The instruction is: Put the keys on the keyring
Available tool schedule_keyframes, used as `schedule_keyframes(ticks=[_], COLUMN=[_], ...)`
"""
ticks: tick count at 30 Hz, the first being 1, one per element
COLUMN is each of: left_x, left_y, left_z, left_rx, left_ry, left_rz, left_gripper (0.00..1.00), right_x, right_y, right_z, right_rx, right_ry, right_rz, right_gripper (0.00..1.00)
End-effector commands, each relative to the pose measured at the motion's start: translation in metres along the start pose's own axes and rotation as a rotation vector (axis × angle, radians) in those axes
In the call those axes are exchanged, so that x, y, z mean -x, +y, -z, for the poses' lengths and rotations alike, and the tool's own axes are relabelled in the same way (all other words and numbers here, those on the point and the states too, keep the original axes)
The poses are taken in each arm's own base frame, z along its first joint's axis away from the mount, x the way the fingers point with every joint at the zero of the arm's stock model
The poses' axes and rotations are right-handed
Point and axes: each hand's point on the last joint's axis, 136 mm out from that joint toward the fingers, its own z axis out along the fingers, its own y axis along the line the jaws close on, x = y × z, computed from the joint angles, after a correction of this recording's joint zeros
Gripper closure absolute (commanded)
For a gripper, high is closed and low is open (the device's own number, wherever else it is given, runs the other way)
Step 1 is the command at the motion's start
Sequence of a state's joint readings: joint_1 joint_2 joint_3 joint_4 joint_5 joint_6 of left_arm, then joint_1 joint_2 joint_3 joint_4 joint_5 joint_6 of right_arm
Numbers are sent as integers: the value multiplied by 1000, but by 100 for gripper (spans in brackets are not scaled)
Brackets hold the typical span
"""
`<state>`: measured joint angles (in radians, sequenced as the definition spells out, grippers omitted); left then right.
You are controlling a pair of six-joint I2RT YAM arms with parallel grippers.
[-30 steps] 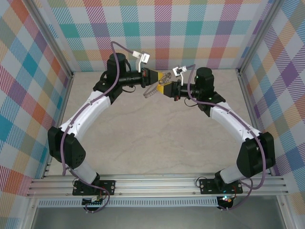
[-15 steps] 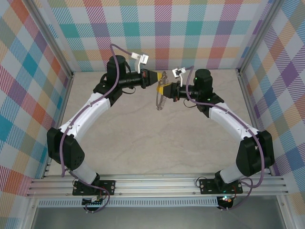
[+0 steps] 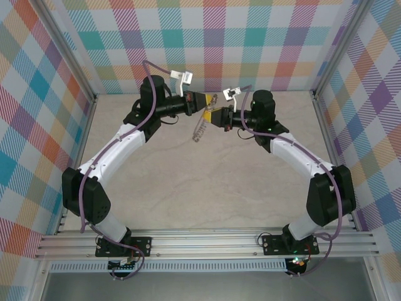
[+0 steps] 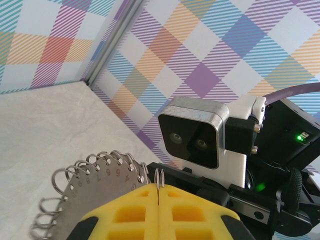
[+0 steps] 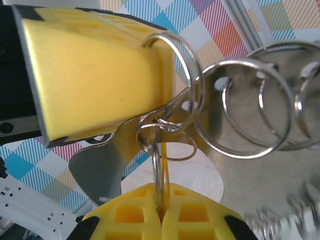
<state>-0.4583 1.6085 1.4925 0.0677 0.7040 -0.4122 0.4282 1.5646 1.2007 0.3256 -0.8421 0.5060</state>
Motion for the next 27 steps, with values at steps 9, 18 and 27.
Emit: schedule_keyframes(ticks=[9, 18, 27], left_x=[29, 26, 22], left_y=[-27, -24, -26], left_z=[7, 5, 5], left_rx=[-46, -49, -61], left_ry=[-114, -109, -97], left_rz=[-75, -68, -78], left_gripper=[100, 100, 100], right_x=[-9, -38, -11], right_y=[24, 28, 42], right_z=[1, 33, 65], right_rx=[40, -45, -141], right_ry=[25, 8, -112], right_rz=[17, -11, 45], right_gripper=[90, 62, 62])
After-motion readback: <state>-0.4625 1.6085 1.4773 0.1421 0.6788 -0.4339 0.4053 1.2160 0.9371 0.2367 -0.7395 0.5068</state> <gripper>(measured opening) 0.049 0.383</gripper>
